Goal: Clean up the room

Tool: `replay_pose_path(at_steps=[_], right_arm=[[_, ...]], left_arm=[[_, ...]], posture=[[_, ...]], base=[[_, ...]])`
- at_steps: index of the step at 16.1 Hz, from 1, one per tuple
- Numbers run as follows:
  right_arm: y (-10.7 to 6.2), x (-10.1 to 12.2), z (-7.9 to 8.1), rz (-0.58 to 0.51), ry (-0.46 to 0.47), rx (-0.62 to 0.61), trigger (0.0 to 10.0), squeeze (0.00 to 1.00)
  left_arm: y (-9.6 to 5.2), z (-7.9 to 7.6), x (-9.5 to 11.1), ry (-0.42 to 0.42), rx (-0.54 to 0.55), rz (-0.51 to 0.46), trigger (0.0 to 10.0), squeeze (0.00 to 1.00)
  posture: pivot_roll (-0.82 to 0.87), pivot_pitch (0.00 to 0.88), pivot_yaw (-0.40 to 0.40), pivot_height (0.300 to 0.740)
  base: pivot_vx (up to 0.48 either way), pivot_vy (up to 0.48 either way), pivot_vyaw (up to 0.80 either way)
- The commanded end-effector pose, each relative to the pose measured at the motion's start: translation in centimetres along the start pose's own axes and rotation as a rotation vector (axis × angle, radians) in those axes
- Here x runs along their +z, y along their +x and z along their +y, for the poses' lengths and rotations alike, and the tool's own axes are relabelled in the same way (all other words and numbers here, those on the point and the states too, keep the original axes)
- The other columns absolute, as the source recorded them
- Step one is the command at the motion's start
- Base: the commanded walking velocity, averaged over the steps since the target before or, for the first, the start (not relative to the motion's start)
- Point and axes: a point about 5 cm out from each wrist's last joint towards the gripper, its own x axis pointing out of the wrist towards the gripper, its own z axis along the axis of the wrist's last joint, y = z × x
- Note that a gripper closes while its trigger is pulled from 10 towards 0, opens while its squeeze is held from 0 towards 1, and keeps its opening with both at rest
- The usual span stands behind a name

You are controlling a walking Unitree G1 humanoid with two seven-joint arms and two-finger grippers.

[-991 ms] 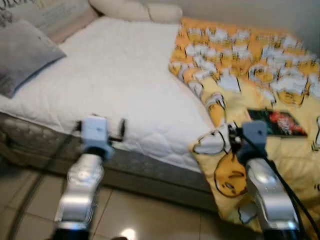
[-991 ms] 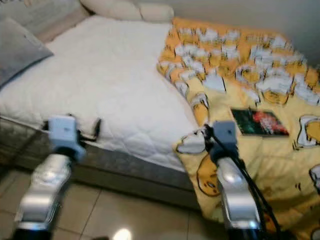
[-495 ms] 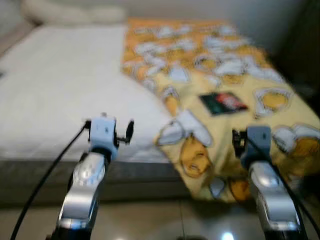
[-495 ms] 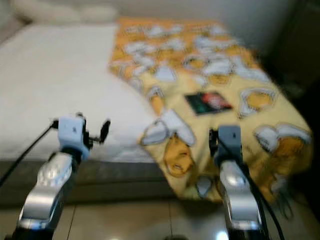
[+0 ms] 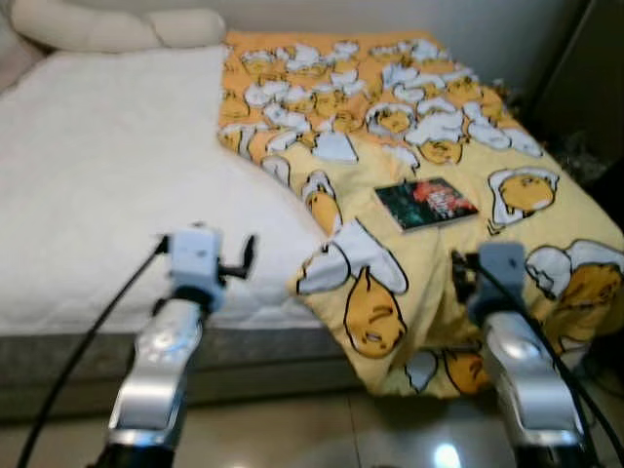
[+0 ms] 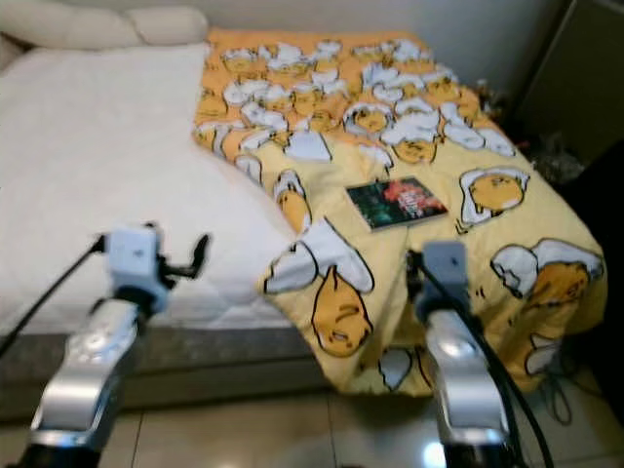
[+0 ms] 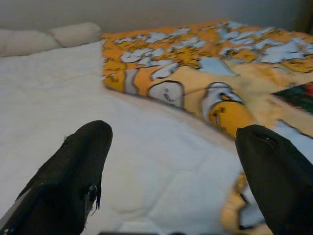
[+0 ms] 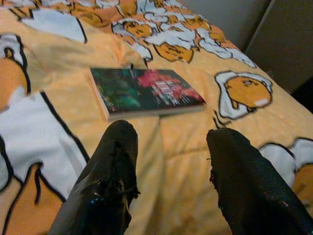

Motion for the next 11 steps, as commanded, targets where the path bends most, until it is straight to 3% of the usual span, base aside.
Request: replay_pose_path(at_steps=[1, 3, 10, 11], right_arm=[[0.05, -0.21, -0.69, 0.021, -0.007, -0.021, 10.0, 0.00], [0.10, -0.23, -0.72, 0.021, -0.013, -0.021, 10.0, 0.00], [0.19, -0.15, -0.64, 0.021, -0.017, -0.009, 10.0, 0.00], [0.24, -0.15, -0.57, 0.024, -0.014, -0.005, 10.0, 0.00]], left_arm=[[0.25, -0.58, 0.23, -0.021, -0.026, -0.004, 10.0, 0.99], [0.24, -0.75, 0.11, -0.017, -0.035, 0.000, 10.0, 1.00], [0.13, -0.77, 0.11, -0.008, -0.031, -0.003, 10.0, 1.00], [0.16, -0.81, 0.10, -0.009, -0.030, -0.004, 10.0, 1.00]], posture=[[0.04, 0.000, -0.013, 0.740], [0.04, 0.000, -0.014, 0.740], [0.05, 0.000, -0.024, 0.740], [0.05, 0.000, -0.027, 0.740]], base=[[0.360, 0.000, -0.80], [0.358, 0.000, -0.80], [0.355, 0.000, 0.00], [0.352, 0.000, -0.80]])
